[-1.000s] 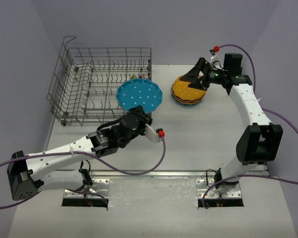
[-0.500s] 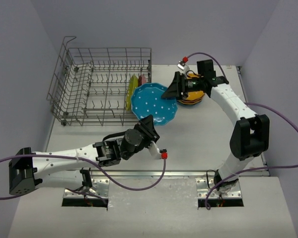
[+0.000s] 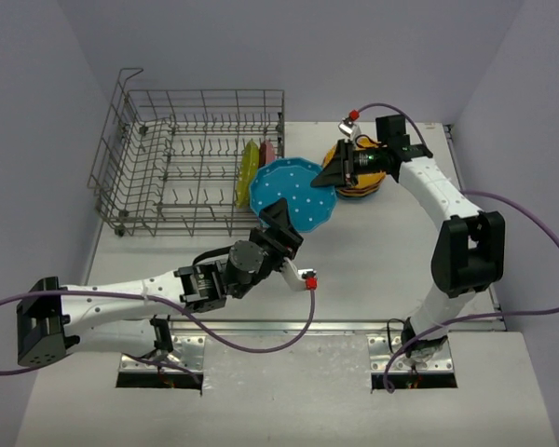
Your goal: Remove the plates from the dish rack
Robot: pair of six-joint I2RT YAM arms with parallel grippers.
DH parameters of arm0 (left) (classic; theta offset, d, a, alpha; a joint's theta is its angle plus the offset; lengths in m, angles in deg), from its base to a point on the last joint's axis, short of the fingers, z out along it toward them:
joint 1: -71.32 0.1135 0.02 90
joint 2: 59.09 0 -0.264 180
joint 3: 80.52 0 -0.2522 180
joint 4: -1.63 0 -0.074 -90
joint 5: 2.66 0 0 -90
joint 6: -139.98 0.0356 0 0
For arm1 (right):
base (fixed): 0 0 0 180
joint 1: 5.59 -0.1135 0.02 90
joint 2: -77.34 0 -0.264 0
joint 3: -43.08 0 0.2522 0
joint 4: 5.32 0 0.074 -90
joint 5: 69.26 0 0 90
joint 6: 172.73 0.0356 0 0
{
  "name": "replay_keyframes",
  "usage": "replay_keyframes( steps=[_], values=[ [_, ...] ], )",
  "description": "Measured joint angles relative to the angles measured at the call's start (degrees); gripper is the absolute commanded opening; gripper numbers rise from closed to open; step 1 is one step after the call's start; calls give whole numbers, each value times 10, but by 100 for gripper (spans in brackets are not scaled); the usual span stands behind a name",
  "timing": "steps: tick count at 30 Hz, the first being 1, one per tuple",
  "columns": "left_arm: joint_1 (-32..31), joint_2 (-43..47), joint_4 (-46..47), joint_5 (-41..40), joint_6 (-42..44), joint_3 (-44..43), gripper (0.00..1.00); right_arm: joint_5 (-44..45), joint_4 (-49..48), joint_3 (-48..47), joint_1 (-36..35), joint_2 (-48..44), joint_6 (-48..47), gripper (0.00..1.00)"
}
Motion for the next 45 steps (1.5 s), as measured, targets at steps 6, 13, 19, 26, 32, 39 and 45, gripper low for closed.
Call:
replay_keyframes(
  steps=[6, 13, 19, 26, 32, 39, 45],
  values=[
    [24, 15, 2, -24, -41, -13, 100, 24, -7, -29, 103, 43, 14, 0],
    [122, -6, -85, -44, -196, -173, 100, 170, -22, -81, 233, 82, -8, 0],
    [167, -2, -129, -56, -314, -229, 100, 252, -35, -98, 227, 105, -23, 0],
    [190, -1, -189, -56, -376, -228, 100, 288, -51, -114, 210, 165, -21, 0],
    [194, 10, -207, -55, -394, -219, 100, 298, -66, -129, 211, 209, -4, 0],
    [198, 17, -214, -53, -403, -211, 100, 307, -82, -151, 214, 234, -4, 30],
    [198, 17, -215, -51, -405, -206, 100, 300, -89, -154, 212, 233, -9, 53]
  ],
)
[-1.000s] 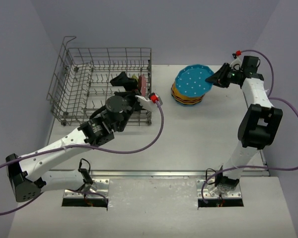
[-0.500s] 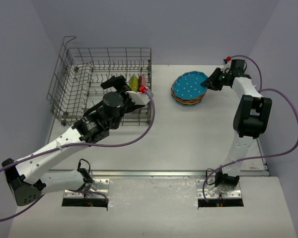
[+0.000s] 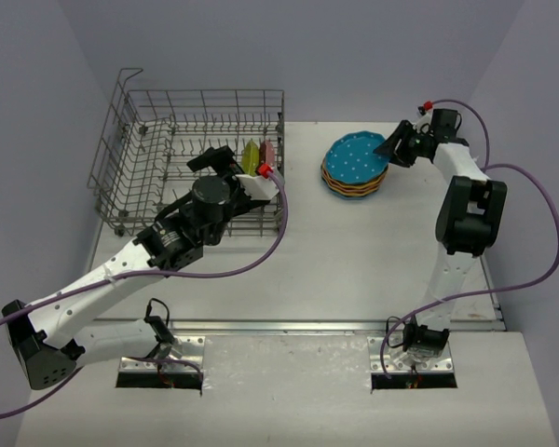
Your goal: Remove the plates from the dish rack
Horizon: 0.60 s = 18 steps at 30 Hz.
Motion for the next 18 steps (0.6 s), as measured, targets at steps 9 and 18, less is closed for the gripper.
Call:
replay_keyframes(
  steps=[9, 18],
  values=[
    [5, 0, -3, 4, -14, 2, 100, 47, 11, -5, -2, -58, -43, 59],
    [10, -1, -12, 5, -27, 2, 100, 107, -12, -21, 0, -134, -96, 33]
  ],
)
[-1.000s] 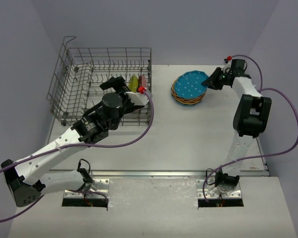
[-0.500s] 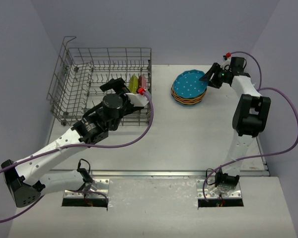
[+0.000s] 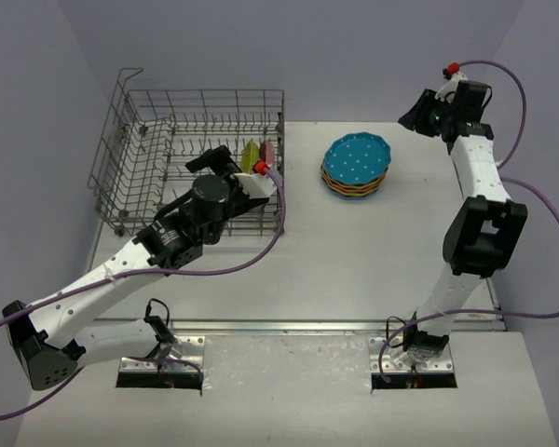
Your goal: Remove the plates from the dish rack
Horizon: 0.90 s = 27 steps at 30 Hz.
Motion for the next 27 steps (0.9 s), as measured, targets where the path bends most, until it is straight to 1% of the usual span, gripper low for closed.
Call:
replay_keyframes(
  steps=[2, 5, 12, 19, 27],
  values=[
    [1, -2, 0, 0, -2, 0, 100, -20, -1, 0, 0, 1, -3, 29],
    [3, -7, -2, 1, -3, 0, 100, -63, 7, -6, 0, 17, -4, 27],
    [3, -10, -8, 2, -5, -3, 100, -159, 33, -23, 1, 100, 20, 23],
    [3, -10, -12, 5, -10, -3, 100, -208, 42, -18, 6, 161, 53, 21],
    [7, -10, -14, 5, -17, -3, 100, -239, 37, -15, 26, 171, 76, 21]
  ],
)
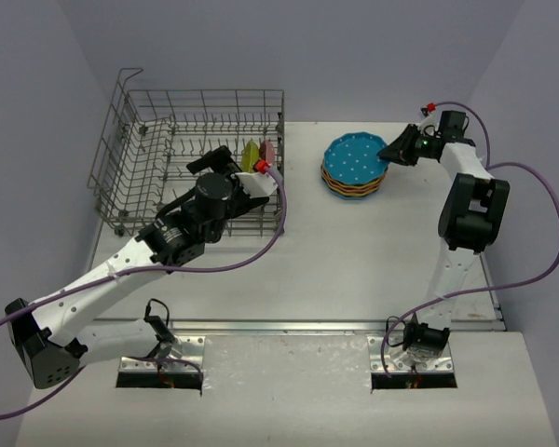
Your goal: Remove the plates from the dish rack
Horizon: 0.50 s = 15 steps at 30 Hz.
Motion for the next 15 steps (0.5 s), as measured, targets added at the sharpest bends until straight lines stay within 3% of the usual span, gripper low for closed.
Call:
replay_keyframes(
  steps=[4, 10, 15],
  values=[
    [4, -5, -10, 0, -20, -1, 100, -12, -5, 5, 8, 0, 3, 24],
    [55, -83, -101, 46, -122, -88, 88, -38, -11, 20, 9, -11, 19, 45],
    [124, -161, -169, 130, -227, -181, 81, -39, -4, 29, 5, -64, 17, 78]
  ],
)
